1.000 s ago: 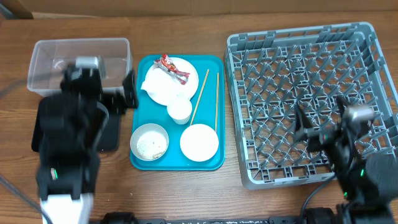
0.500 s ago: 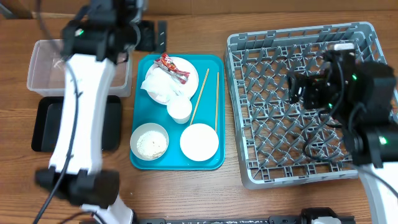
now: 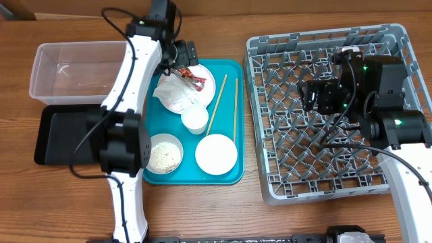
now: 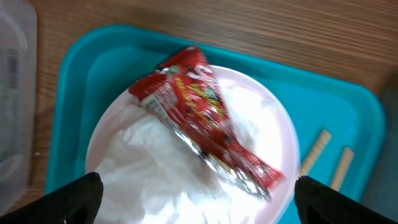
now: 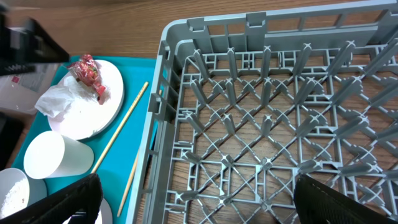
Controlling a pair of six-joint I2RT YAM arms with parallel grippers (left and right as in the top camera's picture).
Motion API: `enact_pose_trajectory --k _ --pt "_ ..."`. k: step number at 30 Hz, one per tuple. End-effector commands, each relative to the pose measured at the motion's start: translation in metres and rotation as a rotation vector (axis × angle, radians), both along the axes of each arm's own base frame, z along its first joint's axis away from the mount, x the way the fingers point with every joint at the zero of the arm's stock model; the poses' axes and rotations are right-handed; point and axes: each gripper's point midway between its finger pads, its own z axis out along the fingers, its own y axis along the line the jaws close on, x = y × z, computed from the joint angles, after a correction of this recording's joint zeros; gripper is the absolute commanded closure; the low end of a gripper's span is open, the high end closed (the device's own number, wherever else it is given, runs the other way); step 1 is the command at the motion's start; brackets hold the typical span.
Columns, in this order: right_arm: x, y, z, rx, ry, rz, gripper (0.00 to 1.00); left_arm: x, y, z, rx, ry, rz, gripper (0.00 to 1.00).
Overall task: Sort waste into correct bins and load items into the dishwasher
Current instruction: 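Reach the left gripper to the white plate and grasp the wrapper and tissue, then carry the wrapper and tissue left and drop them into the clear bin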
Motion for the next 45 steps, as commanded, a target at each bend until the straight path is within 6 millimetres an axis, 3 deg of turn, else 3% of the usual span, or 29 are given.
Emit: enact_pose_trajectory --k 1,9,13,16,17,18,21,25,27,30,34,37,39,42,43,45 --pt "0.004 0.001 0.012 0.007 -0.03 0.006 0.0 0.011 -0.002 -0.023 0.012 0.008 0.12 0.0" --pt "0.004 0.001 0.012 0.007 -0.03 0.006 0.0 0.003 -0.008 -0.064 0.029 0.094 0.118 0.0" --pt "0.004 0.001 0.012 0.007 -0.03 0.006 0.0 -0.01 -0.006 -0.09 0.052 0.174 0.116 0.07" --pt "0.004 0.001 0.011 0.007 -0.028 0.006 0.0 -0.015 -0.005 -0.105 0.061 0.209 0.115 0.21" --pt "0.004 0.001 0.011 0.007 -0.028 0.006 0.0 -0.015 -0.005 -0.106 0.062 0.213 0.115 0.28" --pt "0.004 0.001 0.011 0.007 -0.028 0.006 0.0 -0.017 -0.005 -0.108 0.064 0.219 0.113 0.43" --pt "0.004 0.001 0.011 0.007 -0.029 0.006 0.0 -0.017 -0.005 -0.107 0.066 0.221 0.104 0.96" --pt "0.004 0.001 0.011 0.007 -0.029 0.006 0.0 -0.013 -0.009 -0.089 0.051 0.201 0.048 0.96" --pt "0.004 0.001 0.011 0.007 -0.029 0.006 0.0 -0.006 -0.009 -0.064 0.036 0.175 0.036 0.96" --pt "0.004 0.001 0.011 0.007 -0.029 0.006 0.0 0.005 -0.001 -0.007 0.002 0.105 0.026 0.96" --pt "0.004 0.001 0.011 0.007 -0.029 0.006 0.0 0.004 0.038 0.066 -0.02 0.024 0.065 0.96" --pt "0.004 0.001 0.012 0.007 -0.03 0.006 0.0 -0.005 0.084 0.094 -0.012 0.002 0.129 0.96" --pt "0.004 0.001 0.012 0.008 -0.029 0.006 0.0 -0.011 0.118 0.097 -0.004 0.011 0.174 0.96" --pt "0.004 0.001 0.012 0.011 -0.028 0.003 0.0 -0.017 0.169 0.084 0.007 0.041 0.223 0.94" --pt "0.004 0.002 0.012 0.014 -0.028 0.007 0.0 -0.016 0.188 0.076 0.012 0.045 0.237 0.87" --pt "0.004 0.003 0.012 0.015 -0.028 0.009 0.0 -0.011 0.205 0.064 0.018 0.042 0.248 0.73"
